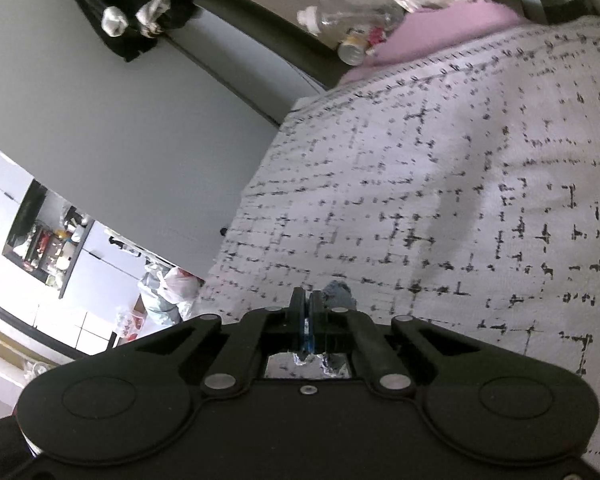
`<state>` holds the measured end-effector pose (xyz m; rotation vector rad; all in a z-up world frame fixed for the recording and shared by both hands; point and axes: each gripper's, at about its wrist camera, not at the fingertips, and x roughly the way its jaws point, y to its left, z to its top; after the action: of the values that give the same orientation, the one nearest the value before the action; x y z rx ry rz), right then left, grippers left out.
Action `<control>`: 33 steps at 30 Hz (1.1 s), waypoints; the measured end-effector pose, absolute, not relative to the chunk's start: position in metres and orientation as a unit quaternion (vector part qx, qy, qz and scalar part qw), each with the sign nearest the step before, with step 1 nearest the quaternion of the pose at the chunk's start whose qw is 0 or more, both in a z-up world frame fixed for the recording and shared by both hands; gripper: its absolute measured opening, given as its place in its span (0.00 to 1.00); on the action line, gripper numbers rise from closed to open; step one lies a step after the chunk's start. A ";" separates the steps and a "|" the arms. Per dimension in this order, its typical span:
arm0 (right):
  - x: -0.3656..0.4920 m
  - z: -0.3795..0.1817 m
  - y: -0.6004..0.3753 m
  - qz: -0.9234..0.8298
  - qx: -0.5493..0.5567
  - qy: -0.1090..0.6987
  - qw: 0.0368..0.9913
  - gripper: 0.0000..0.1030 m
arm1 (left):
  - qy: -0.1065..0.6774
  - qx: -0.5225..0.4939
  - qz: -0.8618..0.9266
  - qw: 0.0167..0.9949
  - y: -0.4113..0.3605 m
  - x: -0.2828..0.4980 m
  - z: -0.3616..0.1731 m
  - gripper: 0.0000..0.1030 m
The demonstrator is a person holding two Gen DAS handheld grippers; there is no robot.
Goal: Organize soft objects
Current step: 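Carry the burger plush with the left gripper while the right carries the blue plush to the box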
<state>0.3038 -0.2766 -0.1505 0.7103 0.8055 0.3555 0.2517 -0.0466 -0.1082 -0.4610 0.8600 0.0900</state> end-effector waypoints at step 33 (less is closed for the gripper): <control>0.265 -0.103 -0.182 0.291 0.277 0.329 0.854 0.01 | 0.396 -0.233 0.115 0.881 0.094 0.231 -0.104 0.33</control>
<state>0.2654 -0.1816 -0.1031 0.5834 0.6922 0.6124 0.2310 0.0935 -0.1039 -0.4846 0.8252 0.2398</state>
